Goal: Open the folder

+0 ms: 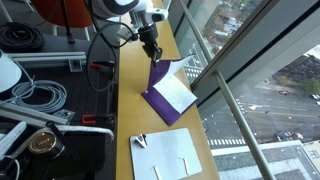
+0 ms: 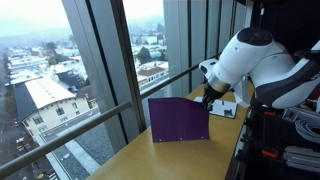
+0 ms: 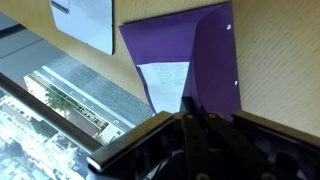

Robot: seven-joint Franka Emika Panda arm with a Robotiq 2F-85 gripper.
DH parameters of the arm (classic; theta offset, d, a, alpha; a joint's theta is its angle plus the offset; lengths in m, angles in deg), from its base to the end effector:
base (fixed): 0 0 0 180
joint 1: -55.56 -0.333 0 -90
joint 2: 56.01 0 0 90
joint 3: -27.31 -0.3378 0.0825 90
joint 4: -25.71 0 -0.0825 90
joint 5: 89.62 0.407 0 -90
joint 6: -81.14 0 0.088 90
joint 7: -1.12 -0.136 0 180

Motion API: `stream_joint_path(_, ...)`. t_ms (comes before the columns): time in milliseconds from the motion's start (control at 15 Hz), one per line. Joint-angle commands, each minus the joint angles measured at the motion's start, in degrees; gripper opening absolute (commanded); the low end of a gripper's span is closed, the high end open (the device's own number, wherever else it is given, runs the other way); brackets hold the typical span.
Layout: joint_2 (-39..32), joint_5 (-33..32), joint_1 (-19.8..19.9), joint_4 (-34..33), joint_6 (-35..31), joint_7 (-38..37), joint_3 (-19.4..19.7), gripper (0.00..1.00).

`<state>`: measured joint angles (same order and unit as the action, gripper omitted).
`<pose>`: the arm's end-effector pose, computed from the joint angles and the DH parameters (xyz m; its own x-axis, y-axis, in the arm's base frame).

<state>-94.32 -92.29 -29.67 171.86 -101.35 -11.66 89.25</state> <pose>0.4791 0.1517 0.1671 0.8242 0.4657 0.3222 0.2717 -0.8244 0.4966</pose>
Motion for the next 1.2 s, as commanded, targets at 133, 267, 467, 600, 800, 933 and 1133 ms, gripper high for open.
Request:
stream_joint_path(133,3.9,1.3,-4.2,2.4,0.2,5.9,4.6,0.0)
stream_joint_path(267,6.0,1.2,-4.7,3.4,1.4,6.9,4.1,0.0)
stream_joint_path(467,9.0,0.9,-4.7,5.8,1.7,7.9,2.5,0.0)
stream_joint_path(600,11.3,0.7,-3.9,7.2,1.6,8.7,0.8,0.0)
stream_joint_path(800,15.5,0.2,-1.4,8.6,1.6,10.1,-2.3,0.0)
stream_joint_path(933,17.5,0.0,-0.1,9.3,1.8,10.8,-3.9,0.0)
stream_joint_path(1133,19.4,-1.2,2.4,9.5,2.2,10.8,-5.6,0.0)
